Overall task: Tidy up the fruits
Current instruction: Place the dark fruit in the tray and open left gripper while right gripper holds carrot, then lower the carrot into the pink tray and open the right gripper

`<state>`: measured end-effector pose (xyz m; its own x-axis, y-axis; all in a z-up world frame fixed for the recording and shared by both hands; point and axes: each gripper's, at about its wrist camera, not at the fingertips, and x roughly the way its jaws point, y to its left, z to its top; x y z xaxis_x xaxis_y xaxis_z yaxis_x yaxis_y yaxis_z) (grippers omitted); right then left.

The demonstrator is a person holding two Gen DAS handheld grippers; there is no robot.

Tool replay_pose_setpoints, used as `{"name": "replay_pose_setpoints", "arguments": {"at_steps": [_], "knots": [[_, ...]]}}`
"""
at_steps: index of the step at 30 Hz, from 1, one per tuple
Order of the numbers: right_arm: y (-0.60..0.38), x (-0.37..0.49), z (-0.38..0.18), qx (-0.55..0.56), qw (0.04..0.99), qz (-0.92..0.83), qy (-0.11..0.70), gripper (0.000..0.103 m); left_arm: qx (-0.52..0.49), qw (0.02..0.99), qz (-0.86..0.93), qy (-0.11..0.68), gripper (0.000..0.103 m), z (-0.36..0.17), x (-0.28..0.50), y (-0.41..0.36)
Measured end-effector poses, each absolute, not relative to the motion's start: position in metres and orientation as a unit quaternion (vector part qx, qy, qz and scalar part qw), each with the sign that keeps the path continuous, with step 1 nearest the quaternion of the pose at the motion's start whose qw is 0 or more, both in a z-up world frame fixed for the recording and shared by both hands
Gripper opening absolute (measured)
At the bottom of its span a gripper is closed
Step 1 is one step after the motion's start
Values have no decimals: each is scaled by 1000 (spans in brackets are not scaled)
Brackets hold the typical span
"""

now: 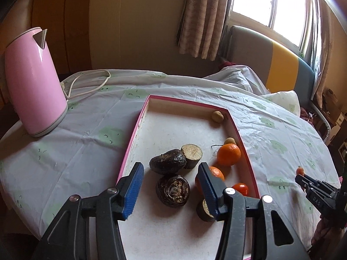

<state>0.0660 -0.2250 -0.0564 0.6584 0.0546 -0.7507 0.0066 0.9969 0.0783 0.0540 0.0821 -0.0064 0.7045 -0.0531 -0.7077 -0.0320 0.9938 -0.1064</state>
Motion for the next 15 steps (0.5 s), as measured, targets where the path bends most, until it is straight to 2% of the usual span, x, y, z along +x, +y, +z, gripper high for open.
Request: {"name": "replay_pose_setpoints", "arguments": {"at_steps": [15], "knots": [[-75,127,-11,37,889,203,409,19,-63,920,9,386,53,-7,27,95]]}}
